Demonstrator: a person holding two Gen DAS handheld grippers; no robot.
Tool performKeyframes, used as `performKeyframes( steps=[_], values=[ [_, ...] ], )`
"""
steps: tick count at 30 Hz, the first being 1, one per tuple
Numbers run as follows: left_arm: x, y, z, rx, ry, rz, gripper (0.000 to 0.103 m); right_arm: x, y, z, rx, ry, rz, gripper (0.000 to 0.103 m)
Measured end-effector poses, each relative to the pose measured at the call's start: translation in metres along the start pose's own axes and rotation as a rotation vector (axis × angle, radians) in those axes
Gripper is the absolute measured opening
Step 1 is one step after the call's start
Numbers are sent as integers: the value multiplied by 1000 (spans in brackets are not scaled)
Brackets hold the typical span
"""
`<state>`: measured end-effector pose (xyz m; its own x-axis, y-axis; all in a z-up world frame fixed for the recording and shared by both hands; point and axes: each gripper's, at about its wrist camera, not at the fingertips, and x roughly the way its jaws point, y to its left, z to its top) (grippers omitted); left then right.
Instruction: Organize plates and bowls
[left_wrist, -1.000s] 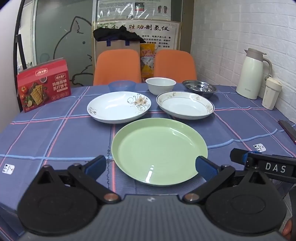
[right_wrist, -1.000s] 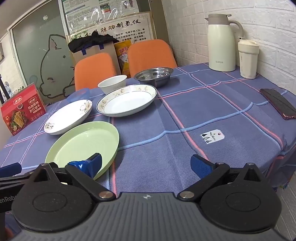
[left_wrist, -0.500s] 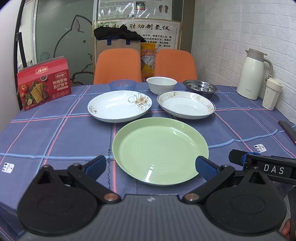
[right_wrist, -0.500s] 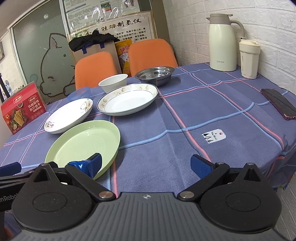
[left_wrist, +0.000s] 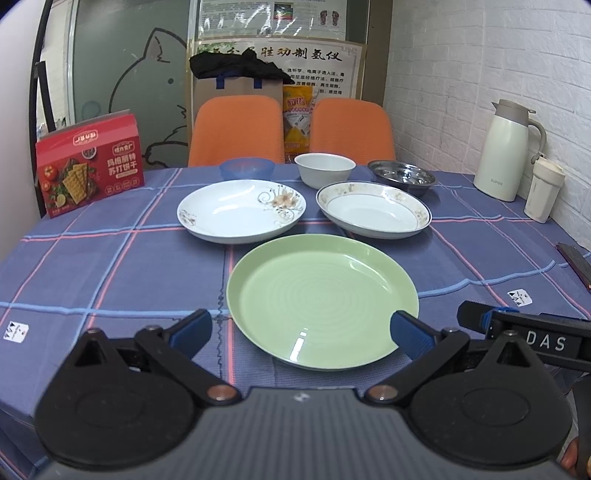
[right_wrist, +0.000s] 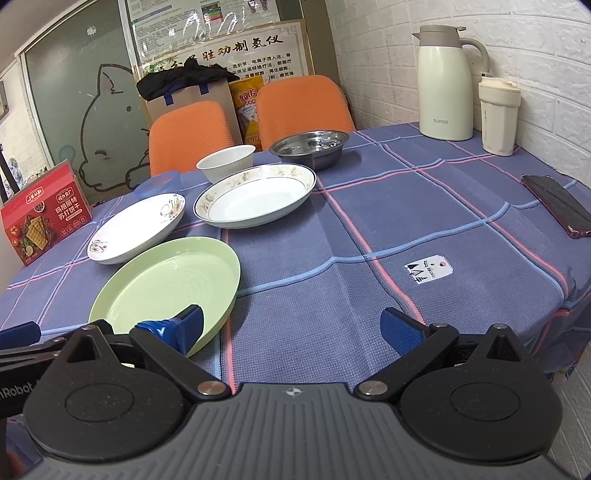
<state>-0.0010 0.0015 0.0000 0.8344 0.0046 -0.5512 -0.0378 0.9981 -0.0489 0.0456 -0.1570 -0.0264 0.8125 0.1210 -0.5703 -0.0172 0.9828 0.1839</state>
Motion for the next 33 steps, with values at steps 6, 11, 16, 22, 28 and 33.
performKeyframes(
  steps=[6,11,16,22,28,33],
  values=[
    [1,0,0,1,4,1,102,0,-2,1,2,-3,2,90],
    [1,0,1,4,4,1,102,1,-2,0,0,-1,2,90],
    [2,1,0,1,6,1,102,0,-1,0,0,-5,1,90],
    [1,2,0,-2,8,1,102,0,-1,0,-2,-5,0,90],
    [3,4,0,-6,12,1,102,1,-1,-1,-4,-1,1,90],
    [4,7,-1,-11,17,2,102,1,0,-1,-5,-1,0,90]
  ],
)
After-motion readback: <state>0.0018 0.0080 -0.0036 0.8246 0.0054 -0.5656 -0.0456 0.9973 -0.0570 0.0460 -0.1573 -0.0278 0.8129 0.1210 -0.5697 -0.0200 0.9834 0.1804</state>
